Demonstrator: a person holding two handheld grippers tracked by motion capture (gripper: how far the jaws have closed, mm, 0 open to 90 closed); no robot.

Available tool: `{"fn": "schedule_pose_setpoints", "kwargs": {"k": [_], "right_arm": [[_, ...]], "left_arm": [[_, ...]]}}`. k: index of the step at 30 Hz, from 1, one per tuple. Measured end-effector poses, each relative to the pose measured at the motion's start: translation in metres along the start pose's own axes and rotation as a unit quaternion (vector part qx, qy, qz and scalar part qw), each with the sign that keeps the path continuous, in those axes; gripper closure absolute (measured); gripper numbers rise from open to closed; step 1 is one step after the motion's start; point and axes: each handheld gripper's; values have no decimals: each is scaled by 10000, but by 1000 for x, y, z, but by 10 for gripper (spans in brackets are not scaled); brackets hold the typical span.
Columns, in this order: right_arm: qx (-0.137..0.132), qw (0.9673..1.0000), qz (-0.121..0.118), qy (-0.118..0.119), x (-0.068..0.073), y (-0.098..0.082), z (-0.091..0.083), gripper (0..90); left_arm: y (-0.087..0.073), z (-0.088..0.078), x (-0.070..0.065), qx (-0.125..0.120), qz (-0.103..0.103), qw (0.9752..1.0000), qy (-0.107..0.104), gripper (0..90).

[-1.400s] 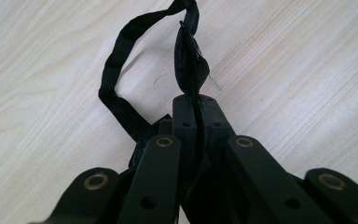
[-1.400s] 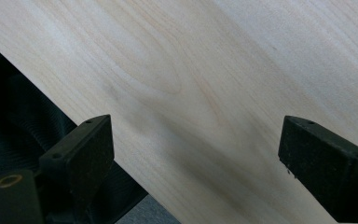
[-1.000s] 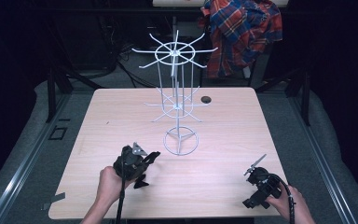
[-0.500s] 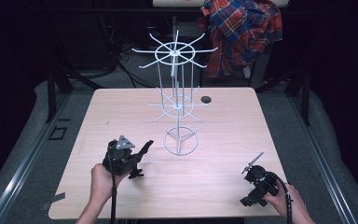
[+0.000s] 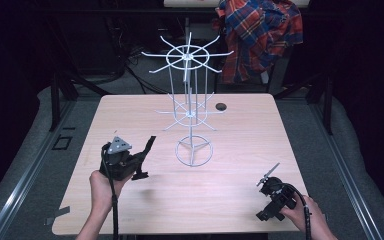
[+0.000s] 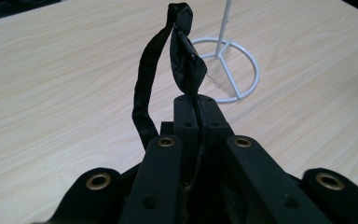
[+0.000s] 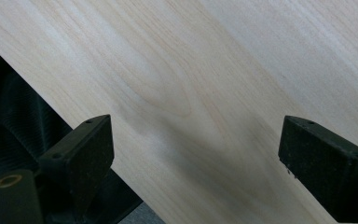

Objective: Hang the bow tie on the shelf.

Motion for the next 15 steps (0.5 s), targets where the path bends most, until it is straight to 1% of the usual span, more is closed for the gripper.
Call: {"fn": "schedule_pose_setpoints", "kwargs": {"k": [2,3,4,5,6,7,8,9,10,11,12,13,14,15], "right_arm": [[49,10000,9,21,-1,0,-1,98],[64,10000,-4,-19,-2,0,-1,98],[-62,9999,119,-27,-1,-2,0,98],[-18,10000,91,7,-2,-1,0,98],[14,10000,73,-30,-2,-1,-1,98],[-16,10000,83,-17,-2,-2,0,98],[44,10000,65,-38,-2,-2,-2,98],[-104,9998,165,38,-1,-4,1,98],[78,10000,37,-32,-3,-3,-2,98],[-9,9999,104,-18,-3,-5,-1,98],[94,9999,70,-20,-4,-4,-2,98],[100,9999,78,-18,-5,-5,-2,98],[35,9999,127,-40,-4,-6,-1,98],[76,9999,77,-4,-5,-6,-1,97]], "left_arm": [[2,-1,3,-89,-51,9999,10,879],[3,-1,4,-138,-93,9999,-8,879],[4,-1,5,-188,-122,9997,2,879],[5,-1,5,-198,-104,9997,10,879],[6,0,6,-229,-123,9997,10,879],[7,1,6,-249,-114,9996,17,879],[7,1,7,-248,-128,9996,11,879],[8,1,7,-262,-129,9996,17,878],[8,2,7,-282,-136,9995,13,879],[9,1,8,-278,-131,9995,15,878],[9,1,8,-307,-142,9994,30,879],[9,1,8,-317,-146,9994,29,879],[10,1,8,-324,-141,9994,33,879],[10,1,8,-335,-138,9993,34,878]]}}
Point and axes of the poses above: each handheld gripper's, and its own axes: z roughly forward along the jaws, y roughly out of its top, x roughly to its left, and after that the axes turned 8 degrees about z, right-handed
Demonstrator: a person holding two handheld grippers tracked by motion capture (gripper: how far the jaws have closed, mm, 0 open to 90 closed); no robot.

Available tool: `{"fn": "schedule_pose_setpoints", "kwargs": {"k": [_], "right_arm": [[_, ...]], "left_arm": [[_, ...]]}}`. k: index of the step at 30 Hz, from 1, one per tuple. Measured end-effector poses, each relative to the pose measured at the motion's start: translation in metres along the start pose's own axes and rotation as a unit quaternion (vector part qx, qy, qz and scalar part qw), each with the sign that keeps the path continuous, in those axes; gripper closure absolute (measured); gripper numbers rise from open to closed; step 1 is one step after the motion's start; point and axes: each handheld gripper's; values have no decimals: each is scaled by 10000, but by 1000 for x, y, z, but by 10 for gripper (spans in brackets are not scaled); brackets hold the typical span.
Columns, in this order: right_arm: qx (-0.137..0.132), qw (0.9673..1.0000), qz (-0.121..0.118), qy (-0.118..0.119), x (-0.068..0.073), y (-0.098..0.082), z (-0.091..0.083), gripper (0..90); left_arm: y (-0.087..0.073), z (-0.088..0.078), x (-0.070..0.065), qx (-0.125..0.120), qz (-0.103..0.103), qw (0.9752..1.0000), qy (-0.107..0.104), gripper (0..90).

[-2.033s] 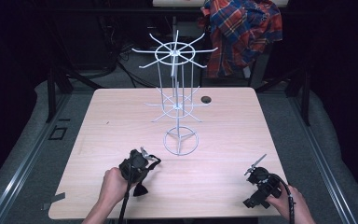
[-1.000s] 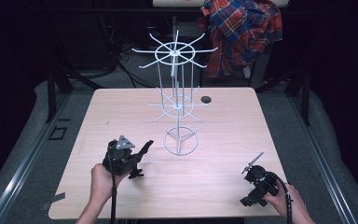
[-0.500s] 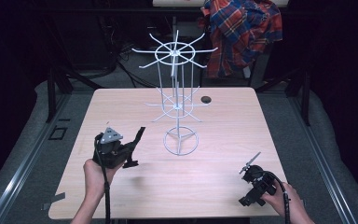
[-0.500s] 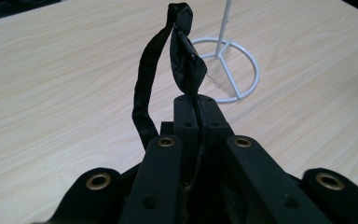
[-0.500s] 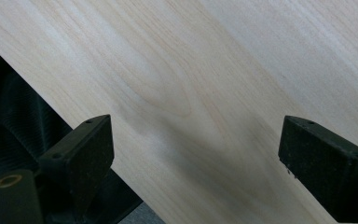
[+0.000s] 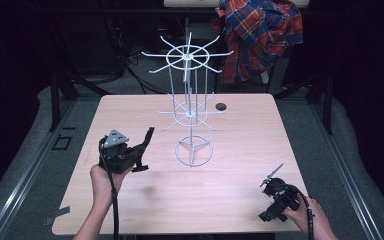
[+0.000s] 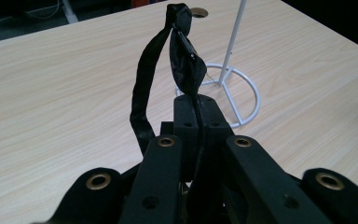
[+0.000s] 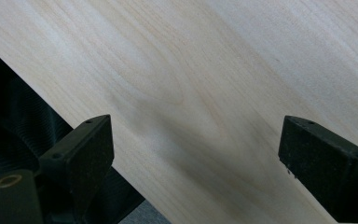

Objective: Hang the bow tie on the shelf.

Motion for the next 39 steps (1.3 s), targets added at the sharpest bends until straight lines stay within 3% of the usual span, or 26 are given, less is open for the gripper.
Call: {"fn": "schedule_pose_setpoints", "kwargs": {"k": [6,7,13,26,34,39], "right_arm": [[-79,9999,71,-22,2,-3,1,98],[51,10000,1,-50,0,-2,-1,98],[26,10000,34,-41,1,-4,-1,98],[13,10000,74,-30,-1,-6,0,98],[28,9999,75,-63,-1,-7,0,98],[22,9999,101,-48,-2,-9,0,98]], "left_arm": [[2,-1,1,-90,-10,9999,53,878],[3,-1,2,-114,-16,9999,79,879],[10,2,4,-187,-13,9997,168,878],[17,11,15,-323,-207,9989,269,878],[22,16,21,-449,-360,9981,236,878],[26,19,21,-475,-350,9981,193,878]]}}
Point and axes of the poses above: each handheld gripper's, and its own axes: z roughly forward along the jaws, y roughly out of its top, x roughly to its left, and after that the axes turned 8 degrees about z, right-handed
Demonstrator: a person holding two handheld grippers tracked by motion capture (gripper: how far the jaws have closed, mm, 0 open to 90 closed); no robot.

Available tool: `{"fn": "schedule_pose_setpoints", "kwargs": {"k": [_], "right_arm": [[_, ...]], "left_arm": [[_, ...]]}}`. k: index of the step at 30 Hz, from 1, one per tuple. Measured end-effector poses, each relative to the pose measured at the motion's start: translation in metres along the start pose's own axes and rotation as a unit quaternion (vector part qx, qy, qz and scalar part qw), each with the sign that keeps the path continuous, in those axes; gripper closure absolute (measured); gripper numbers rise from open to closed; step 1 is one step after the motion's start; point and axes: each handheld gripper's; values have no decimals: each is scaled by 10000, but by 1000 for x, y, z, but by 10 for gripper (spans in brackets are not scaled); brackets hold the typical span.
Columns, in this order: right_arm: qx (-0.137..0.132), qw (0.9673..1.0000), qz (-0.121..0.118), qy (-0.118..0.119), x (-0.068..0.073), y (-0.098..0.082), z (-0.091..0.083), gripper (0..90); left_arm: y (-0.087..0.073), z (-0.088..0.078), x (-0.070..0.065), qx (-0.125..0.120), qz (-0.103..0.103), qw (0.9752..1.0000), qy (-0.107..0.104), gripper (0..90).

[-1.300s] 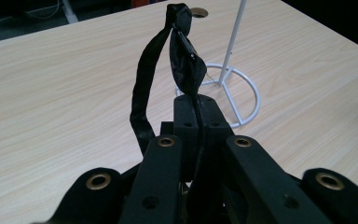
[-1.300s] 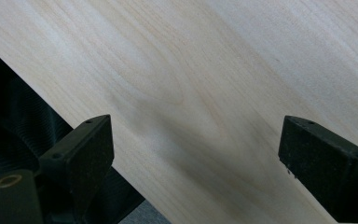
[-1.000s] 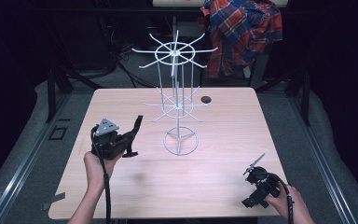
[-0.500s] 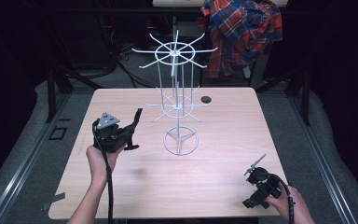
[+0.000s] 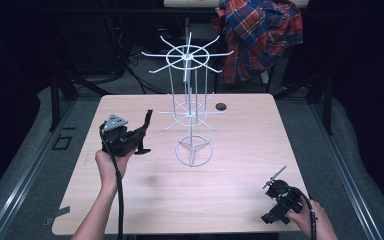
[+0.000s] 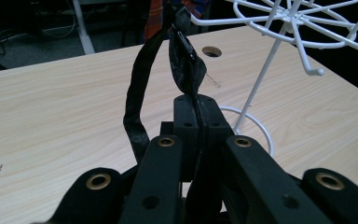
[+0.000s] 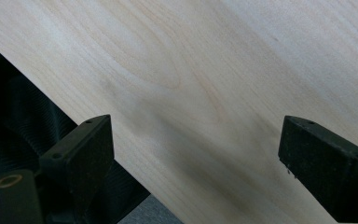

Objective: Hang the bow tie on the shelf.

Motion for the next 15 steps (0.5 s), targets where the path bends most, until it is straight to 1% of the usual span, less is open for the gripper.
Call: {"fn": "schedule_pose_setpoints", "kwargs": {"k": [3,4,6,8,9,10,11,12,13,14,15], "right_arm": [[-58,9999,81,23,1,-1,1,98],[11,10000,22,3,-1,-1,0,98],[20,10000,23,6,-1,-2,0,98],[20,10000,32,8,-1,-2,0,98],[-110,9998,161,-17,1,-3,1,98],[-118,9998,175,-10,1,-4,2,98],[24,10000,38,5,-1,-2,0,98],[28,10000,36,6,-1,-2,0,98],[-112,9998,171,-14,1,-4,2,98],[-134,9997,182,7,1,-4,2,98],[-101,9998,165,-24,1,-3,2,98]], "left_arm": [[2,2,0,-30,-9,10000,-21,878],[2,3,0,-33,-25,10000,-40,878],[3,4,-1,-53,-28,10000,-20,878],[3,4,0,-26,-17,10000,-47,878],[3,4,0,-54,-35,10000,-42,878],[3,4,0,-62,-44,10000,-38,878],[3,4,0,-65,-47,10000,-42,879],[3,3,1,-61,-51,10000,-58,878],[3,3,1,-77,-52,9999,-62,878],[4,3,1,-82,-45,9999,-68,878],[4,3,0,-77,-46,9999,-81,878]]}}
Point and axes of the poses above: each handheld gripper's, and its own axes: z roughly forward along the jaws, y roughly out of its top, x roughly to its left, and after that the axes turned 8 degrees about z, right-handed
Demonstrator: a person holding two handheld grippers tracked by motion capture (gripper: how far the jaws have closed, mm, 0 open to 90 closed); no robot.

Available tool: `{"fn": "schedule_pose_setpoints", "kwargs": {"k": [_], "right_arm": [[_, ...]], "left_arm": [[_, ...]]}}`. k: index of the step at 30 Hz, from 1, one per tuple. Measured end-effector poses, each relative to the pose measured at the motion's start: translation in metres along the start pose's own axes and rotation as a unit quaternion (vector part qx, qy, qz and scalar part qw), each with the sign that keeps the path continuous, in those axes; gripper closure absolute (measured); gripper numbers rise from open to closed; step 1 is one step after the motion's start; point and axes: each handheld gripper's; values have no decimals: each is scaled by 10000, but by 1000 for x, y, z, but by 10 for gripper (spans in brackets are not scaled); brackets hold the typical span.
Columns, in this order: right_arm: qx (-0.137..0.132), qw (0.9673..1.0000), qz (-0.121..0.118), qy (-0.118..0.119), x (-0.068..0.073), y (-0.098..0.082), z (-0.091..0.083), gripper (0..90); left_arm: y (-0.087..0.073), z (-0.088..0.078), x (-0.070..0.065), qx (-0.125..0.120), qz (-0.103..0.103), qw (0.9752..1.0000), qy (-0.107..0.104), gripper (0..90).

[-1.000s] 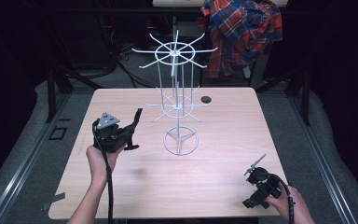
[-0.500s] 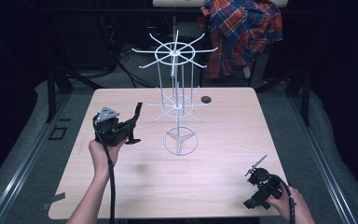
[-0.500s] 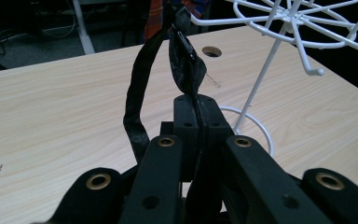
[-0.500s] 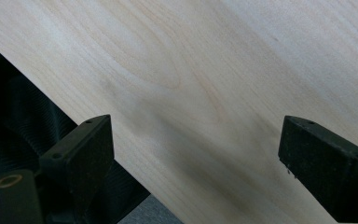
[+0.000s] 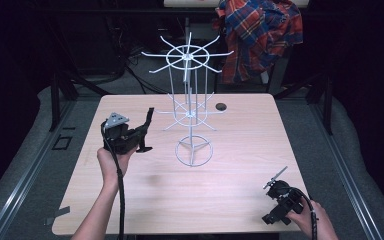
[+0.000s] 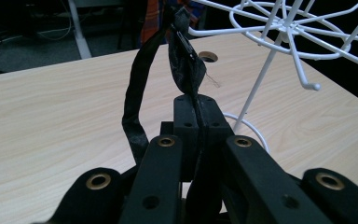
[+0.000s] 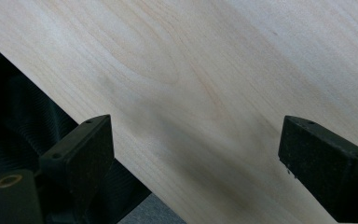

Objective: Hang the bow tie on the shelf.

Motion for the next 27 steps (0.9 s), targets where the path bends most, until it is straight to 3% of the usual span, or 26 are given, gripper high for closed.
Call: {"fn": "schedule_pose_setpoints", "kwargs": {"k": [1,2,4,8,9,13,23,24,27], "right_arm": [[214,9996,-203,13,-3,2,-2,98],[246,9994,-230,3,-3,3,-3,98],[127,9998,-129,27,-2,2,-1,98],[132,9998,-132,39,-2,1,-1,98],[-21,10000,4,68,0,0,1,98],[178,9997,-170,26,-2,2,-2,98],[146,9998,-134,35,-2,1,-1,98],[-17,10000,1,69,0,0,1,98],[177,9997,-152,47,-3,1,-1,98]], "left_arm": [[0,0,0,1,1,10000,-3,878],[0,0,-1,23,19,10000,0,878],[0,0,-1,16,29,10000,-3,878],[1,1,-3,-4,53,10000,4,879],[1,1,-3,4,56,10000,-5,878],[1,3,-3,55,74,9999,-69,878],[5,13,-10,96,194,9996,-181,878],[5,15,-12,126,202,9995,-200,878],[3,18,-12,211,212,9993,-216,879]]}}
Point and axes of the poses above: each handheld gripper's, and its own axes: z roughly forward along the jaws, y roughly out of its top, x roughly to its left, and after that the axes turned 8 degrees about z, right-handed
